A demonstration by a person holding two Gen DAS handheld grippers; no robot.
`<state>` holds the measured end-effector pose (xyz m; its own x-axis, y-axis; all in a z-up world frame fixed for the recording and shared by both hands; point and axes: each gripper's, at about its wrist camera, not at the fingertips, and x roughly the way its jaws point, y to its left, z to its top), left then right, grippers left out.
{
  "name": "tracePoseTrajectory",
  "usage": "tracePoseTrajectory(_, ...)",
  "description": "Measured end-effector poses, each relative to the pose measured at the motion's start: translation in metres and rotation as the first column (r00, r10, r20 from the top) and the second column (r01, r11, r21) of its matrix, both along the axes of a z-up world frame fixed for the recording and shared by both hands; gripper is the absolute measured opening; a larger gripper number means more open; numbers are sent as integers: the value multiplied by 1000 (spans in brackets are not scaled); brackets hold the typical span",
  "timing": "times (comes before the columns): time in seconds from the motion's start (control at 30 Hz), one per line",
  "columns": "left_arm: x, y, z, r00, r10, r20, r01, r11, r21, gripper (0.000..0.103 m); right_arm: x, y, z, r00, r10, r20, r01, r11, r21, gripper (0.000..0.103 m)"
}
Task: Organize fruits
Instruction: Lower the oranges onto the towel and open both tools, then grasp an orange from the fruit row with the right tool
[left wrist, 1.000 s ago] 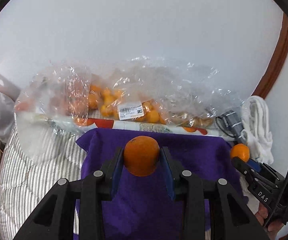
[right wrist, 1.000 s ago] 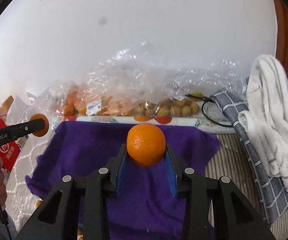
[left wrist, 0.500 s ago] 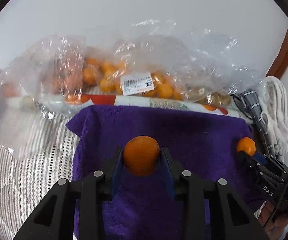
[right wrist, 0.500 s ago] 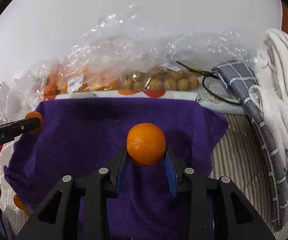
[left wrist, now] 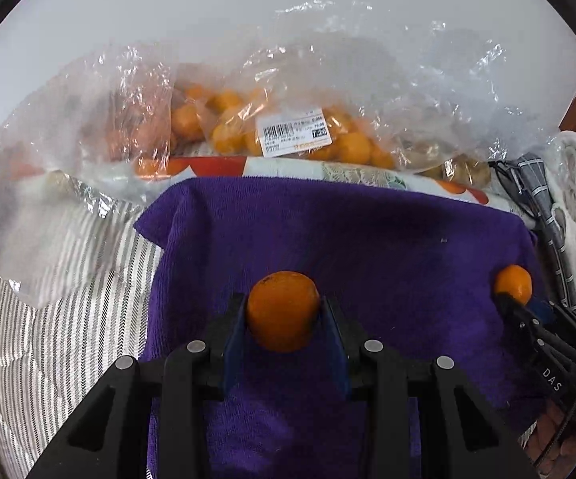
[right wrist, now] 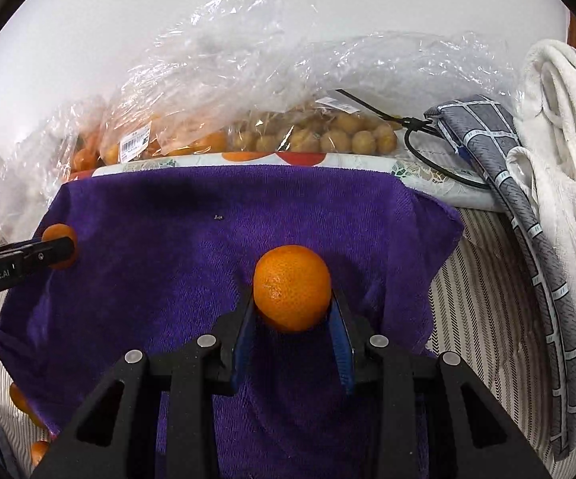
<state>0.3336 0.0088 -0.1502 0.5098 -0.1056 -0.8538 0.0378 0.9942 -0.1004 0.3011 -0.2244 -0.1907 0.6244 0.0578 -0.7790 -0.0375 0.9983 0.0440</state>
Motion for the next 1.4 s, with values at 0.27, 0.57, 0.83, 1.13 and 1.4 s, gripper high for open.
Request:
tracePoseTrajectory(0.27,0,-6,-3,1000,-4,0,4,1000,27,36,-2,-1,1,1000,-8,-10,8,1000,5,49)
tracePoseTrajectory(0.57,-16,-14,30,996,-21,86,16,999,52,53,-26,4,28,1000,4,26,-5,1000,18,71)
tracePoseTrajectory(0.83,-48,-18,77,977,-38,208,30,999,38,53,-86,18,58,994,11,109,-2,997,-83,71)
tracePoseTrajectory(1.13,-123,-12,102,949,-87,303,92,996,0,53,-144,4,74,990,-77,117,78,997,-11,71)
tracePoseTrajectory(1.4,-169,20,66,972,-49,230,50,999,-1,53,-183,6,55,989,-56,134,56,998,1,70)
